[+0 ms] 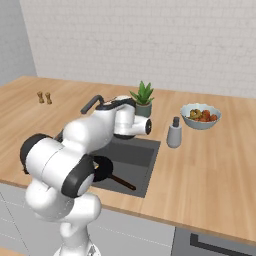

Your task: Pick the pan and sponge and place them into the sink. Then turn on the water.

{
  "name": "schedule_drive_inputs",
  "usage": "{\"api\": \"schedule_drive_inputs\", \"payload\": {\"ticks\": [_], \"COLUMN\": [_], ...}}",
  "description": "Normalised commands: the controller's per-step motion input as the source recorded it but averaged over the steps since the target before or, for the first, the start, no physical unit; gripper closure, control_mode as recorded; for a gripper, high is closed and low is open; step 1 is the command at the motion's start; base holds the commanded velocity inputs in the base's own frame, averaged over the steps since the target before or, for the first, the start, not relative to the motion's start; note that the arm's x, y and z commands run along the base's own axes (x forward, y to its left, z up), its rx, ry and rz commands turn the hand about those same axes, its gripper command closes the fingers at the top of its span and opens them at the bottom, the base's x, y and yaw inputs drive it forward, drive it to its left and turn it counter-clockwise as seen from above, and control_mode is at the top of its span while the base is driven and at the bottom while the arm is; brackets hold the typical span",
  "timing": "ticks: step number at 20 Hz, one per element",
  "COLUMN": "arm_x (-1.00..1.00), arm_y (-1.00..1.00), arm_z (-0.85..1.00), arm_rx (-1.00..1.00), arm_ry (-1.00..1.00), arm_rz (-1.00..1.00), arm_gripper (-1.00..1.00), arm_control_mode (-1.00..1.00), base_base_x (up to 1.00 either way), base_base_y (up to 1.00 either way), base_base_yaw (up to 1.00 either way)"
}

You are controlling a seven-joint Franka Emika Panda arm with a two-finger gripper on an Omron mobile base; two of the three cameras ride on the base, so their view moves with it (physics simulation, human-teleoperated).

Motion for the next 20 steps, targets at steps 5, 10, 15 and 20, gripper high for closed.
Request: {"api": "schedule_drive_inputs", "payload": {"ticks": [5,10,15,20], "arm_x": [0.35,0.21,0.22,0.19], "arm_y": [0.0,0.0,0.0,0.0], "arm_z": [-0.03,-0.1,-0.16,-0.17], "arm_rx": [0.0,0.0,0.0,0.0], "arm_ry": [0.0,0.0,0.0,0.0], "arm_rz": [-0.02,0.0,0.0,0.0], "arm_gripper": [-1.0,-1.0,-1.0,-1.0], "arm_control_mode": [-1.0,-1.0,-1.0,-1.0], "base_base_x": [0.0,0.0,0.0,0.0], "base_base_y": [0.0,0.0,0.0,0.0], "base_base_yaw": [0.0,0.0,0.0,0.0]}}
